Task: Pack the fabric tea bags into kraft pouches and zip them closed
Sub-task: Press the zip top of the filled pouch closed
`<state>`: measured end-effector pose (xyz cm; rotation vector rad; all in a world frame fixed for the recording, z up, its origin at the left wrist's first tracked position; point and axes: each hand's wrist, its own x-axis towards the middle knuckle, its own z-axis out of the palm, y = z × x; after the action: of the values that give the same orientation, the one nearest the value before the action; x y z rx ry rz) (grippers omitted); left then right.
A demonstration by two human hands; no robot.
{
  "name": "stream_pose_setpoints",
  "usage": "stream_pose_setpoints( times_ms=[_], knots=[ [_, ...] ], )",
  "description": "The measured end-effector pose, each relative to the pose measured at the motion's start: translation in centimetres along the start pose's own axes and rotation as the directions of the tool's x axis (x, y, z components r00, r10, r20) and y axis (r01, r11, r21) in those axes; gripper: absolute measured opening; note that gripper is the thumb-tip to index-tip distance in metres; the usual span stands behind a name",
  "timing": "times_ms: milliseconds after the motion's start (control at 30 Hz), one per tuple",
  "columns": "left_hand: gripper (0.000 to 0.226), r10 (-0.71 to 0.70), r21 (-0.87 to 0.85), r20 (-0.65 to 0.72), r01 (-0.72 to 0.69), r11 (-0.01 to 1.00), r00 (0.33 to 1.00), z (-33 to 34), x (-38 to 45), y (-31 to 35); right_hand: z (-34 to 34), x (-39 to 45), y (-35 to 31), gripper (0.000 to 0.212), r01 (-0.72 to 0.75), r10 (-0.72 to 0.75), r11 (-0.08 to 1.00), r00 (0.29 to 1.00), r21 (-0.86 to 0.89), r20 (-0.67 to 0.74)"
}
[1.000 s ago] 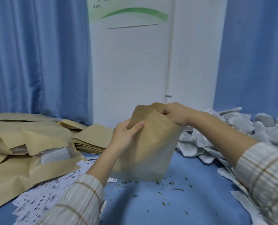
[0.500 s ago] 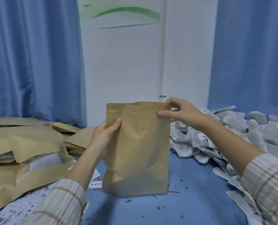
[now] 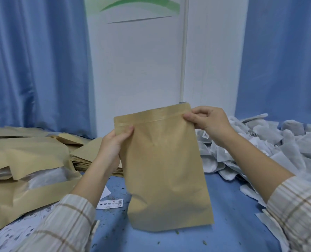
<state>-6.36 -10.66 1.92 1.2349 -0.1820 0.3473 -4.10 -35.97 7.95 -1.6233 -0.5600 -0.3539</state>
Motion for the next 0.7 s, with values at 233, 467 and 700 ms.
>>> stream_pose_setpoints(
  times_ms=[233,467,700],
  knots=[
    [0.009,-0.005,-0.068,-0.28,-0.015,0.998,0.96,-0.3,0.2,0.2,0.6,-0.4,1.9,0.013,-0.033,0.047,0.995,0.988,0.098,-0.149],
    [0.005,0.029,0.019,-0.237,-0.025,0.999,0.971,0.1,-0.6,0.3,0.9,-0.6,3.0,0.006,-0.12,0.103,0.986,0.985,-0.117,-0.14],
    [0.01,0.161,0.123,-0.124,-0.145,0.982,0.979,2.9,-2.2,-0.5,5.2,0.0,-0.5,0.027,0.387,-0.409,0.626,0.902,-0.677,0.138]
  ],
)
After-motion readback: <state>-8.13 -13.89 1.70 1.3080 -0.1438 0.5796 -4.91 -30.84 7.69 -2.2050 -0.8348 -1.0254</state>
